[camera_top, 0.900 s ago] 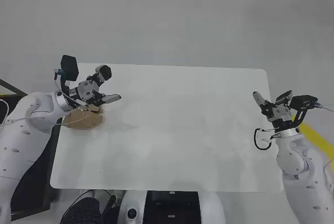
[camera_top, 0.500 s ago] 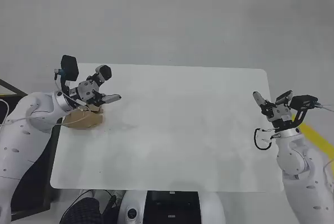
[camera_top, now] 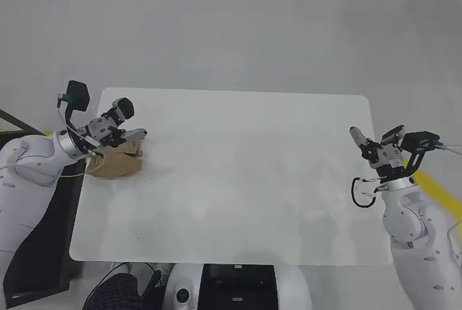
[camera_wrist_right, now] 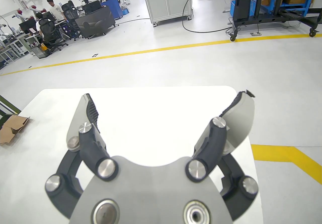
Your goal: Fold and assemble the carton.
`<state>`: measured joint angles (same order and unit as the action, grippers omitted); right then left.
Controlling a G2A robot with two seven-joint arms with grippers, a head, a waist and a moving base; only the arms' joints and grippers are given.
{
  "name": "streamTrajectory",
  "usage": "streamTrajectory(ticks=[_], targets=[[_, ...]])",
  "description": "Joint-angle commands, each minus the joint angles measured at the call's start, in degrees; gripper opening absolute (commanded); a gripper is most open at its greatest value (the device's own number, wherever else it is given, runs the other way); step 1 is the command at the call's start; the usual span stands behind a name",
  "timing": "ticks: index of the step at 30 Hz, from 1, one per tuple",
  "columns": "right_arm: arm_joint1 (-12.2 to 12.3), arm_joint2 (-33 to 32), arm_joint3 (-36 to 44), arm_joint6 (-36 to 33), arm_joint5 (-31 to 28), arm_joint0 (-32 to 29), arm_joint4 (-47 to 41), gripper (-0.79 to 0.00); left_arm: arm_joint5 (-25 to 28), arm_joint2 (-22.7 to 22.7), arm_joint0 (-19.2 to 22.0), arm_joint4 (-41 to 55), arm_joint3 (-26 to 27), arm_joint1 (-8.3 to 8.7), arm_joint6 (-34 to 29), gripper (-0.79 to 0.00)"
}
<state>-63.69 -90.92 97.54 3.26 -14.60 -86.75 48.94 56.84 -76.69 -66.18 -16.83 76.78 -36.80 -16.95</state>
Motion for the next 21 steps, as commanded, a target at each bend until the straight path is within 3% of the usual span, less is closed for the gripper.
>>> streamTrajectory(ticks=[1,11,21], targets=[[0.00,0.00,0.00,0.00,0.00,0.00,0.00,0.000,-0.35,-1.80,-0.42,2.42,-2.27,0.65,-3.73,0.000],[0.00,0.00,0.00,0.00,0.00,0.00,0.00,0.000,-0.44,-8.03,-5.00,22.55,-11.68,3.20,-18.63,0.000],[0.00,0.00,0.00,0.00,0.00,0.00,0.00,0.000,-1.88,-8.61,-2.49,30.75,-24.53,3.47,-25.86,0.000]])
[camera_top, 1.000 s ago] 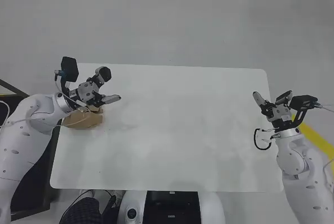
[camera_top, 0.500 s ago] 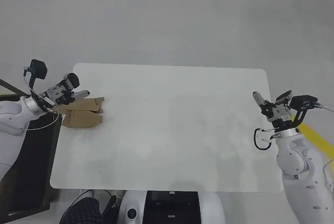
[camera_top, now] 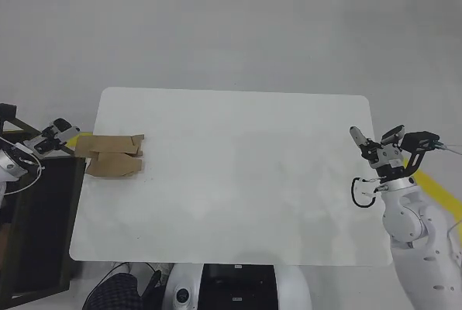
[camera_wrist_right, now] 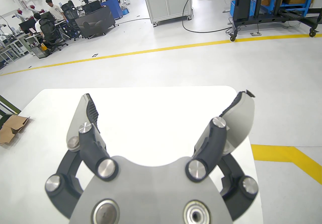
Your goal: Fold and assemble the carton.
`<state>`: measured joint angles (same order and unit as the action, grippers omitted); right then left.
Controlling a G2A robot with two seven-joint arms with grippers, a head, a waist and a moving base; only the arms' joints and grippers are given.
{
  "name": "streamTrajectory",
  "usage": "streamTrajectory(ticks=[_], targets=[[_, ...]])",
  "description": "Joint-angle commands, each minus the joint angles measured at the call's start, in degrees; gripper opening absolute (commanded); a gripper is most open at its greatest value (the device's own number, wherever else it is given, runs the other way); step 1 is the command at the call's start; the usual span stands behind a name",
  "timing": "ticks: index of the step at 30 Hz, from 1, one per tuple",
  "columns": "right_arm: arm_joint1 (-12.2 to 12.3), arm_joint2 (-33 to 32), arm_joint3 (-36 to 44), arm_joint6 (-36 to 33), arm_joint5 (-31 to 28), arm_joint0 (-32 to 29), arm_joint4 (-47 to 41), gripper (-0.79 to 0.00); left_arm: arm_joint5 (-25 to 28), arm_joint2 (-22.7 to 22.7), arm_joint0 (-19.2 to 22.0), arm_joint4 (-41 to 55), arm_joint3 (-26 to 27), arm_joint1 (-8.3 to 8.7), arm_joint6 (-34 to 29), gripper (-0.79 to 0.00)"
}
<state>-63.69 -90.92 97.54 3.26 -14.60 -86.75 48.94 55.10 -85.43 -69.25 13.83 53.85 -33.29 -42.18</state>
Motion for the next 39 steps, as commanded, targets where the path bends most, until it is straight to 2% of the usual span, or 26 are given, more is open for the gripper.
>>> streamTrajectory(ticks=[1,18,21,23,28,36,39], targets=[[0.00,0.00,0.00,0.00,0.00,0.00,0.00,0.000,-0.29,0.28,1.10,0.23,-2.82,-0.09,-1.03,0.000],[0.00,0.00,0.00,0.00,0.00,0.00,0.00,0.000,-0.44,0.43,1.45,0.32,-3.56,-0.14,-1.32,0.000],[0.00,0.00,0.00,0.00,0.00,0.00,0.00,0.000,-3.98,-0.15,1.90,-2.68,-4.75,-0.05,1.01,0.000],[0.00,0.00,0.00,0.00,0.00,0.00,0.00,0.000,-4.68,-0.60,2.56,-8.28,-6.70,0.21,2.85,0.000],[0.00,0.00,0.00,0.00,0.00,0.00,0.00,0.000,-6.93,0.16,4.75,-10.05,-14.19,-0.24,4.02,0.000],[0.00,0.00,0.00,0.00,0.00,0.00,0.00,0.000,-5.67,5.29,10.53,-4.42,-25.81,-3.56,-1.11,0.000],[0.00,0.00,0.00,0.00,0.00,0.00,0.00,0.000,-5.39,7.23,12.71,-5.18,-29.13,-4.76,-1.85,0.000]])
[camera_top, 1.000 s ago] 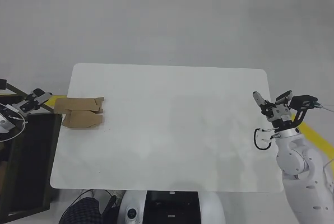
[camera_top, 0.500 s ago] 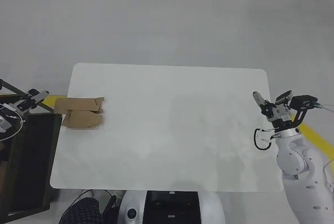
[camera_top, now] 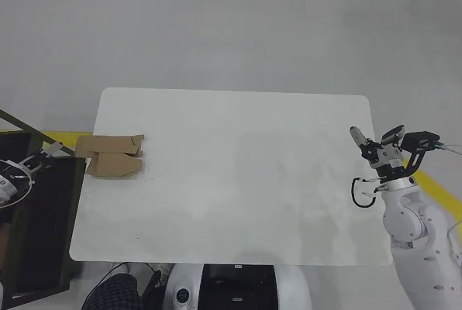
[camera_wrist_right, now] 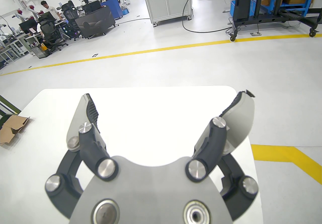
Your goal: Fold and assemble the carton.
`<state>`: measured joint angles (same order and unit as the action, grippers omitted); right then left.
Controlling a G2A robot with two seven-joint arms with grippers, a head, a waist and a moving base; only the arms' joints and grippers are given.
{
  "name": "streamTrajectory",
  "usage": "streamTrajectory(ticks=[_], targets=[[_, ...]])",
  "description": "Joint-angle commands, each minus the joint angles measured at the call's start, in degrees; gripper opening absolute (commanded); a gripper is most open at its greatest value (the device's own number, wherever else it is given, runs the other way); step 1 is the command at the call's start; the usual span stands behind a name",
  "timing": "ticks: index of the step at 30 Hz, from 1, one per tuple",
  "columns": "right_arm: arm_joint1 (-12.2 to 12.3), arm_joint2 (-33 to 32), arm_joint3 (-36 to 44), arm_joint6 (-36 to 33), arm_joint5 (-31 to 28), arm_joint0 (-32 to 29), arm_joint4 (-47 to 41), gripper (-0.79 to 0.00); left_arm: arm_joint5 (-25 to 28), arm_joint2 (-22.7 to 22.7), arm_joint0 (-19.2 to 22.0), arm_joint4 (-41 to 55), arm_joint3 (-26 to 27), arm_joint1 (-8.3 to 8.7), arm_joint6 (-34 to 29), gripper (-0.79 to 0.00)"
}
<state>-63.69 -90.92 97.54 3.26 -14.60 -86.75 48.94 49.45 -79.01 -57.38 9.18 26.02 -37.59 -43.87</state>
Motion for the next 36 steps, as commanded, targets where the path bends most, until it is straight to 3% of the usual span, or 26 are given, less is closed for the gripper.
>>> streamTrajectory(ticks=[1,13,14,15,19,29,36], targets=[[0.00,0.00,0.00,0.00,0.00,0.00,0.00,0.000,0.62,1.43,1.54,-1.12,-2.22,-0.83,-0.13,0.000],[0.00,0.00,0.00,0.00,0.00,0.00,0.00,0.000,2.17,5.06,7.09,-0.37,-9.39,-4.87,-0.30,0.000],[0.00,0.00,0.00,0.00,0.00,0.00,0.00,0.000,2.02,5.20,7.41,-0.05,-9.63,-5.16,-0.64,-0.028],[0.00,0.00,0.00,0.00,0.00,0.00,0.00,0.000,2.07,5.40,7.71,0.02,-9.74,-5.42,-0.97,-0.126],[0.00,0.00,0.00,0.00,0.00,0.00,0.00,0.000,1.64,5.88,8.68,0.93,-10.56,-6.35,-2.46,-0.385],[0.00,0.00,0.00,0.00,0.00,0.00,0.00,0.000,0.75,5.11,10.04,4.83,-12.59,-7.40,-5.37,-0.542],[0.00,0.00,0.00,0.00,0.00,0.00,0.00,0.000,0.26,3.93,10.85,7.12,-12.87,-7.30,-6.60,-0.720]])
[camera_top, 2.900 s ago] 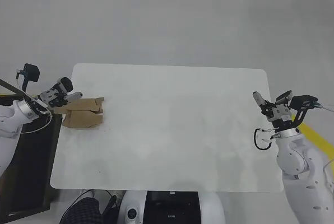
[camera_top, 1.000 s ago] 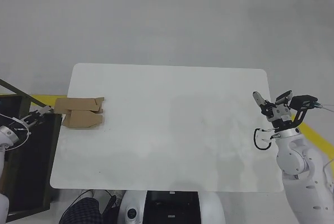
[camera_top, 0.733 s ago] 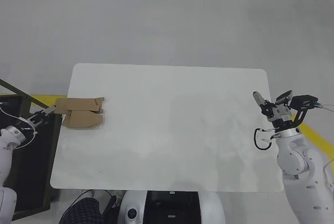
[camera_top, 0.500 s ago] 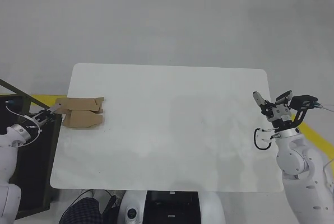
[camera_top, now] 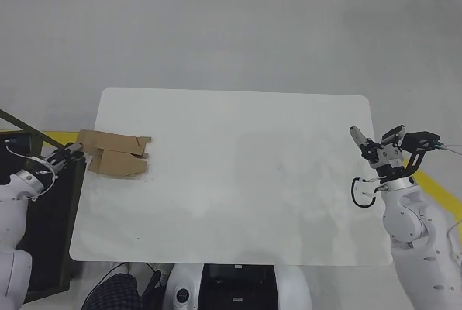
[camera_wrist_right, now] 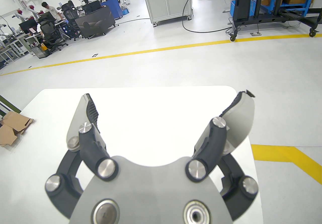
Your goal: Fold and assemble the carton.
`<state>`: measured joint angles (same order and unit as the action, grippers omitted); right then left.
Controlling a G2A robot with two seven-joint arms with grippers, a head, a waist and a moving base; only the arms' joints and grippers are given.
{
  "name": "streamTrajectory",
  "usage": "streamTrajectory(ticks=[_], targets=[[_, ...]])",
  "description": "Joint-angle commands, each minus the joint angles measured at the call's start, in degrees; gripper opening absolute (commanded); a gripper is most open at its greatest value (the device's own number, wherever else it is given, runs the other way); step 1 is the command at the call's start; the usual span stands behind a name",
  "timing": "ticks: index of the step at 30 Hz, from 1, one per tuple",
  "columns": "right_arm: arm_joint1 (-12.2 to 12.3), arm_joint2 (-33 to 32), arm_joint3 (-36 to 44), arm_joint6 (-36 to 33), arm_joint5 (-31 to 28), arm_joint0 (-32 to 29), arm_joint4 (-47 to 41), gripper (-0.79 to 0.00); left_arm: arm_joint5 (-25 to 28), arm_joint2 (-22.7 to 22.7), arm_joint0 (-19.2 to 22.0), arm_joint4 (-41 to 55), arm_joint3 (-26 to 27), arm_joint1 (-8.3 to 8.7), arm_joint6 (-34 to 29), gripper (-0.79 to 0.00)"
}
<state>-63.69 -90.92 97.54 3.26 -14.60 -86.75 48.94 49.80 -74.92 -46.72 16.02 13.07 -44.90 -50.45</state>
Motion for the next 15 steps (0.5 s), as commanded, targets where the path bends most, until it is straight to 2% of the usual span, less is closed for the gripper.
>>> streamTrajectory(ticks=[1,3,8,12,15], targets=[[0.00,0.00,0.00,0.00,0.00,0.00,0.00,0.000,-0.02,-0.38,0.33,0.83,0.25,-0.01,-0.27,-0.742],[0.00,0.00,0.00,0.00,0.00,0.00,0.00,0.000,0.30,-1.05,0.53,2.70,0.67,-0.07,-1.50,-0.785],[0.00,0.00,0.00,0.00,0.00,0.00,0.00,0.000,-0.18,-2.40,0.53,7.03,3.38,-0.06,-4.22,-0.785],[0.00,0.00,0.00,0.00,0.00,0.00,0.00,0.000,-1.40,-3.00,-0.55,10.42,7.94,0.09,-5.45,-0.785],[0.00,0.00,0.00,0.00,0.00,0.00,0.00,0.000,-2.82,-3.28,-2.19,14.00,13.29,0.22,-6.87,-0.785]])
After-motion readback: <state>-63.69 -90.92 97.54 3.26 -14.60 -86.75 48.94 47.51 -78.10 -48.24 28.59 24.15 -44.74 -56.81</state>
